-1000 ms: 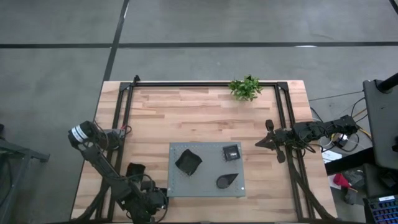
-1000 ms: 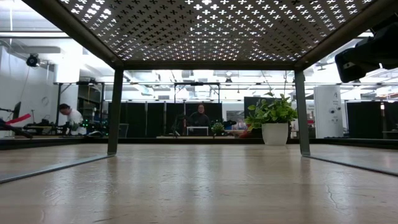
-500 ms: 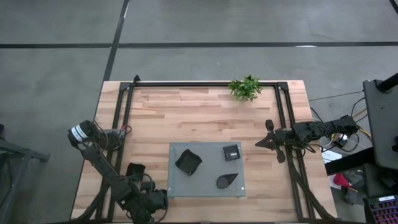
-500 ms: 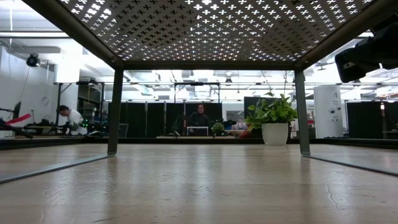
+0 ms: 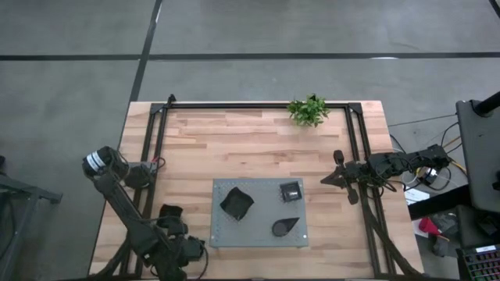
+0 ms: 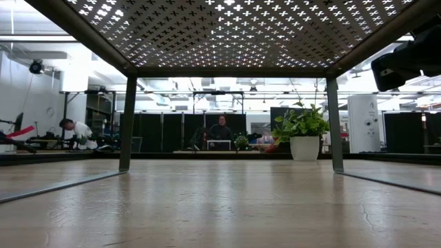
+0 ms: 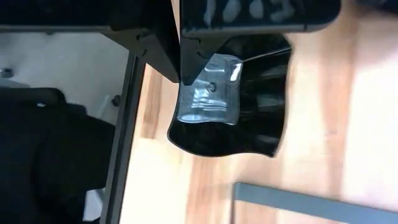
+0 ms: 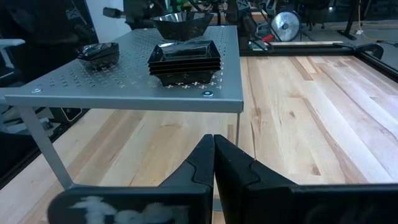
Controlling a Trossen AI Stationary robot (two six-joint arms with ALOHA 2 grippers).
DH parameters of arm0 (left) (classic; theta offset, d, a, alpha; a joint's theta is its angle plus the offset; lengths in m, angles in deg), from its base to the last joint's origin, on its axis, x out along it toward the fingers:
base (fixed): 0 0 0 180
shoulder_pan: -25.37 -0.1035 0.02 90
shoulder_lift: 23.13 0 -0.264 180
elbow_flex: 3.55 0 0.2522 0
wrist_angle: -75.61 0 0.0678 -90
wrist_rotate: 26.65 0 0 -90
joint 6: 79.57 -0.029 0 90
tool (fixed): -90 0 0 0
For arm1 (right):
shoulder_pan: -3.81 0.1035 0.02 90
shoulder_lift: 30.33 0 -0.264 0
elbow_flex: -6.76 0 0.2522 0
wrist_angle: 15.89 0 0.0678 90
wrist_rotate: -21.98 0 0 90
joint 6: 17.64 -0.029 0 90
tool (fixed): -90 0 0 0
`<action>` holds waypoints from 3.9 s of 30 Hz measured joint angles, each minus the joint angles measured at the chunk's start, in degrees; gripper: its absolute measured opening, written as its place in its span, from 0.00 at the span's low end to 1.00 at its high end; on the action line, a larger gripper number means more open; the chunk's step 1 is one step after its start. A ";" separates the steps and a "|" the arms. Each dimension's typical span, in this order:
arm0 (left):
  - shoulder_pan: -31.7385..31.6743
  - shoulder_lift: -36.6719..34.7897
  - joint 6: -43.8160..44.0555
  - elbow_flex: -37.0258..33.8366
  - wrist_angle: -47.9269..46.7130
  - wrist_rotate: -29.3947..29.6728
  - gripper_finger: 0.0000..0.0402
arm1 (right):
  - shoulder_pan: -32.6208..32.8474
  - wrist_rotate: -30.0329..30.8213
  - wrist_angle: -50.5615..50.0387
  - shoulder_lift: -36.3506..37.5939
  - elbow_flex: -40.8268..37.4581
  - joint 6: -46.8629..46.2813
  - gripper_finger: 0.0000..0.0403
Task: Pick & Place Mini shaped plates
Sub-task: Stack the distorted square plate on top of the distorted square plate on the shelf
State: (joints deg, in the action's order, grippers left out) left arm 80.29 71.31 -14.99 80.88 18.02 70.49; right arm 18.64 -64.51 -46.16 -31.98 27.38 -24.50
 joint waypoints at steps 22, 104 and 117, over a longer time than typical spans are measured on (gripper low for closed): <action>-0.34 -0.10 -2.05 18.84 -39.15 3.25 0.00 | 0.01 -0.01 -0.01 0.00 0.01 0.00 0.02; -16.24 -0.16 -68.85 21.54 -12.77 29.92 0.00 | 0.01 -0.02 0.00 0.00 0.01 0.00 0.02; -16.24 -0.16 -64.39 17.37 -12.10 32.50 0.00 | 0.01 -0.02 0.00 0.00 0.01 0.00 0.02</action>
State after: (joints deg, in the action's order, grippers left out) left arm 64.05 71.15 -79.38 98.24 5.93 102.99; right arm 18.64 -64.53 -46.16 -31.98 27.39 -24.50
